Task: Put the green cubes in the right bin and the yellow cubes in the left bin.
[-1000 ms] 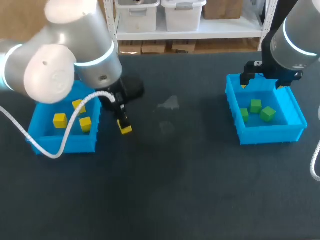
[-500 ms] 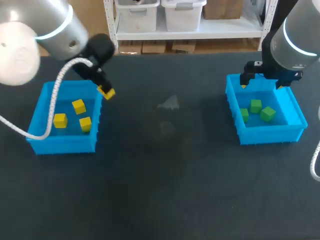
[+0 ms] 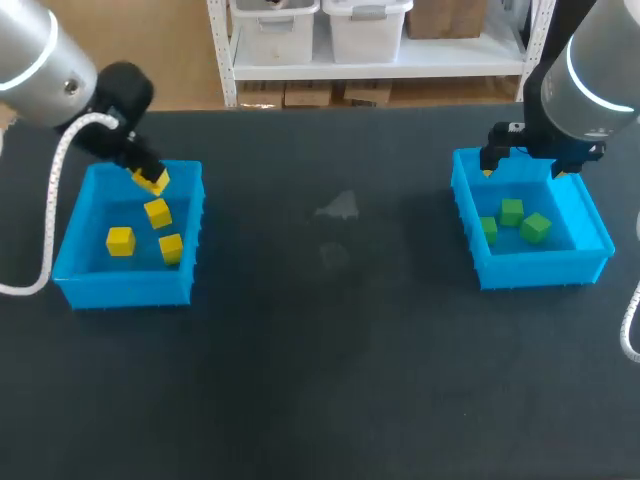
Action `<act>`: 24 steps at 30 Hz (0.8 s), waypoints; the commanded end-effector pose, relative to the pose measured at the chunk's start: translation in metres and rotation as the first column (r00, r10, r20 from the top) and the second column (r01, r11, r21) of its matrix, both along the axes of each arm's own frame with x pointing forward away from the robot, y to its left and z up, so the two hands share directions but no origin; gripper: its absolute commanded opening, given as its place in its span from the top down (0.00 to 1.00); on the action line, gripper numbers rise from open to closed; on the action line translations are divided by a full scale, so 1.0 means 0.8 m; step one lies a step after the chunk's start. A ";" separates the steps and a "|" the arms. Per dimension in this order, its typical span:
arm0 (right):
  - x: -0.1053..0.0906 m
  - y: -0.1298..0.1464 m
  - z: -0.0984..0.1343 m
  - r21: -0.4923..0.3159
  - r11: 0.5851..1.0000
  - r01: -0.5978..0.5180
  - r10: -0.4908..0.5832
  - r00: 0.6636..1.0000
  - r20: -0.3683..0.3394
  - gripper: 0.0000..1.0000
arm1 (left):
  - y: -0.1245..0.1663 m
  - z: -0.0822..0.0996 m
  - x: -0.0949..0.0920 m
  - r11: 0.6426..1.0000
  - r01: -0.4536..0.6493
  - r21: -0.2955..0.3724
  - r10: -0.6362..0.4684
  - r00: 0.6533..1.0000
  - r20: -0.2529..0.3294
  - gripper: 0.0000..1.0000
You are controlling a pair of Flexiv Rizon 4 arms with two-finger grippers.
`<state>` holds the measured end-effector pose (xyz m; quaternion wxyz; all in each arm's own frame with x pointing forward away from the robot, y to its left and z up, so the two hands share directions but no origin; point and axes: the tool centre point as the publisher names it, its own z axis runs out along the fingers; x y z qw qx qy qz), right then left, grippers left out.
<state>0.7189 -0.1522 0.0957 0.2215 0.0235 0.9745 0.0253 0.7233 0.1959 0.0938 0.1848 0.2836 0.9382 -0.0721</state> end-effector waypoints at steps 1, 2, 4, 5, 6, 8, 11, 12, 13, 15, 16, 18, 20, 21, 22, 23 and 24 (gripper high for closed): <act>-0.001 0.000 -0.001 0.000 1.000 0.001 -0.001 1.000 0.004 0.00 | 0.007 -0.003 -0.010 0.999 -0.025 -0.024 0.026 0.999 0.044 0.73; -0.001 0.000 -0.001 0.000 1.000 0.001 -0.001 1.000 0.004 0.00 | 0.008 -0.004 -0.009 0.999 -0.030 -0.024 0.031 0.998 0.047 0.58; -0.001 0.000 -0.001 0.000 1.000 0.001 -0.001 1.000 0.004 0.00 | 0.010 -0.004 -0.009 0.999 -0.038 -0.026 0.040 0.998 0.047 0.00; -0.001 0.000 -0.001 0.000 1.000 0.001 -0.001 1.000 0.004 0.00 | 0.010 -0.004 -0.009 0.999 -0.042 -0.027 0.044 0.998 0.049 0.00; -0.001 0.000 -0.001 0.000 1.000 0.001 -0.001 1.000 0.004 0.00 | 0.010 -0.004 -0.009 0.999 -0.044 -0.027 0.045 0.998 0.049 0.00; -0.001 0.000 -0.001 0.000 1.000 0.001 -0.001 1.000 0.004 0.00 | 0.011 -0.004 -0.008 0.999 -0.046 -0.029 0.048 0.998 0.051 0.00; -0.001 0.000 -0.001 0.000 1.000 0.001 -0.001 1.000 0.004 0.00 | 0.011 -0.003 -0.007 0.997 -0.062 -0.034 0.064 0.996 0.061 0.00; -0.001 0.000 -0.001 0.000 1.000 0.001 -0.001 1.000 0.004 0.00 | 0.011 -0.003 -0.006 0.997 -0.069 -0.039 0.071 0.995 0.065 0.00; -0.001 0.000 -0.001 0.000 1.000 0.001 -0.001 1.000 0.004 0.00 | 0.010 0.000 -0.004 0.993 -0.095 -0.072 0.100 0.993 0.066 0.00; -0.001 0.000 -0.001 0.000 1.000 0.001 -0.001 1.000 0.004 0.00 | 0.006 0.005 -0.002 0.983 -0.136 -0.121 0.144 0.988 0.057 0.00; -0.001 0.000 -0.001 0.000 1.000 0.001 -0.001 1.000 0.004 0.00 | 0.005 0.006 -0.001 0.979 -0.159 -0.126 0.168 0.984 0.063 0.00; -0.001 0.000 -0.001 0.000 1.000 0.001 -0.001 1.000 0.004 0.00 | 0.005 0.006 -0.001 0.979 -0.159 -0.126 0.168 0.984 0.063 0.00; -0.001 0.000 -0.001 0.000 1.000 0.001 -0.001 1.000 0.004 0.00 | 0.005 0.006 -0.001 0.979 -0.159 -0.126 0.168 0.984 0.063 0.00; -0.001 0.000 -0.001 0.000 1.000 0.001 -0.001 1.000 0.004 0.00 | 0.005 0.006 -0.001 0.979 -0.159 -0.126 0.168 0.984 0.063 0.00; -0.001 0.000 -0.001 0.000 1.000 0.001 -0.001 1.000 0.004 0.00 | 0.005 0.006 -0.001 0.979 -0.159 -0.126 0.168 0.984 0.063 0.00; -0.001 0.000 -0.001 0.000 1.000 0.001 -0.001 1.000 0.004 0.00 | 0.005 0.006 -0.001 0.979 -0.159 -0.126 0.168 0.984 0.063 0.00; -0.001 0.000 -0.001 0.000 1.000 0.001 -0.001 1.000 0.004 0.00 | 0.005 0.006 -0.001 0.979 -0.159 -0.126 0.168 0.984 0.063 0.00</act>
